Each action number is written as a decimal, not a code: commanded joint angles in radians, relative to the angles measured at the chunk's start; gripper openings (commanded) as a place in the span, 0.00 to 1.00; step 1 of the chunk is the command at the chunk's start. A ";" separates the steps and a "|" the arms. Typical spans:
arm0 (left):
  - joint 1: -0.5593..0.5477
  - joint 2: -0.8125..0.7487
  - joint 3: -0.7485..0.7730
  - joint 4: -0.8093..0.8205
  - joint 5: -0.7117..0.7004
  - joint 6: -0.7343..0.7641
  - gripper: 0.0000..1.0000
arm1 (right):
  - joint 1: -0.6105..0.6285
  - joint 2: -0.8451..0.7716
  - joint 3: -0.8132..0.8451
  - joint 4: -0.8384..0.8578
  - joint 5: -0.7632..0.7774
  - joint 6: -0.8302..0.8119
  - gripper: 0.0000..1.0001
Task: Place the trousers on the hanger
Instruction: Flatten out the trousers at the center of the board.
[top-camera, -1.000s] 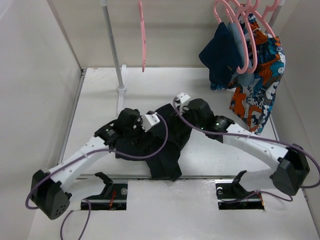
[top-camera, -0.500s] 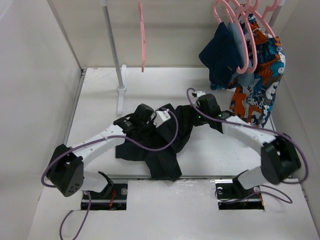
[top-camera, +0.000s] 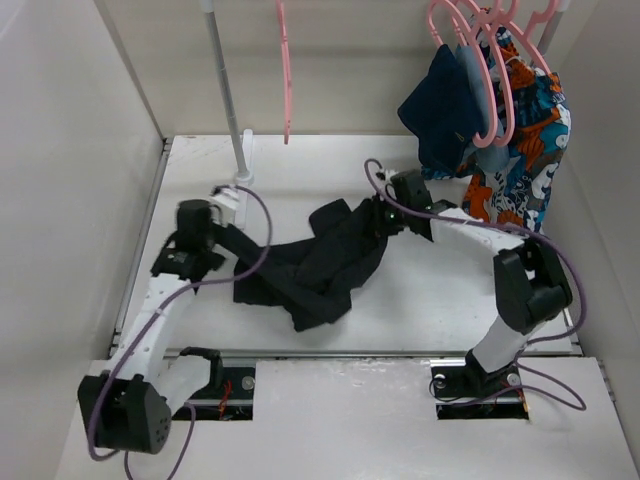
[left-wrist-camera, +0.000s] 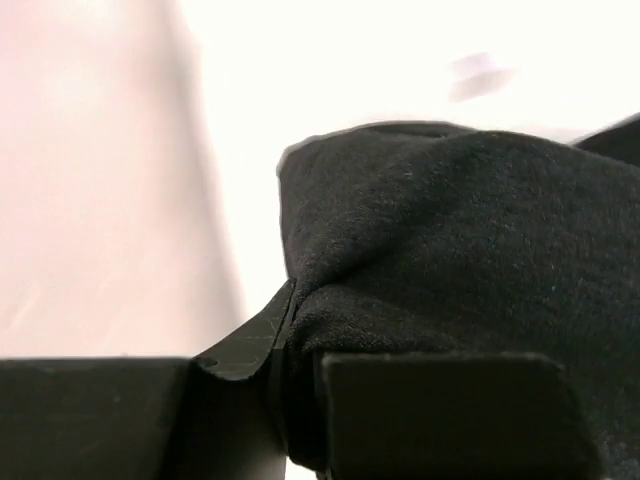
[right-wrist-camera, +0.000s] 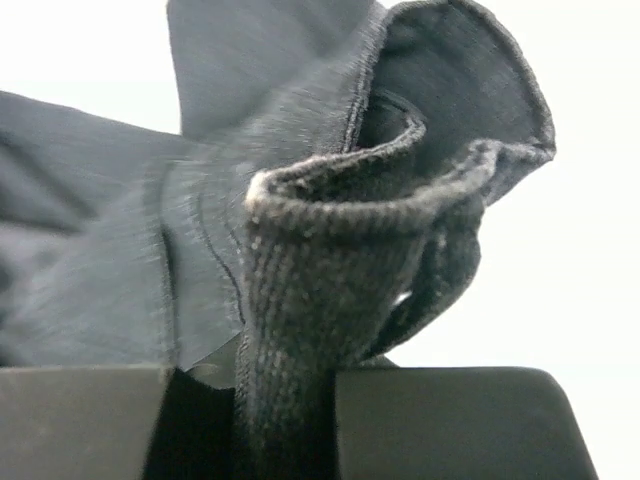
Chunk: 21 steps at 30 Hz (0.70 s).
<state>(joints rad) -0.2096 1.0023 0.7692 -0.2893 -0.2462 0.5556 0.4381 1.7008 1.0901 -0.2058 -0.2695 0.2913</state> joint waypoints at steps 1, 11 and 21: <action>0.255 -0.036 0.117 0.084 -0.076 0.092 0.00 | -0.018 -0.182 0.190 -0.064 0.190 -0.069 0.00; 0.509 0.067 0.512 0.099 -0.304 0.279 0.00 | -0.234 -0.552 0.107 -0.139 0.343 0.022 0.00; 0.543 0.000 0.363 -0.206 -0.096 0.360 0.09 | -0.295 -0.745 -0.162 -0.193 0.374 0.137 0.00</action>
<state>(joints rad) 0.3264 1.0649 1.1831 -0.3893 -0.3611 0.8501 0.1963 1.0439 0.9562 -0.3748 -0.0185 0.4107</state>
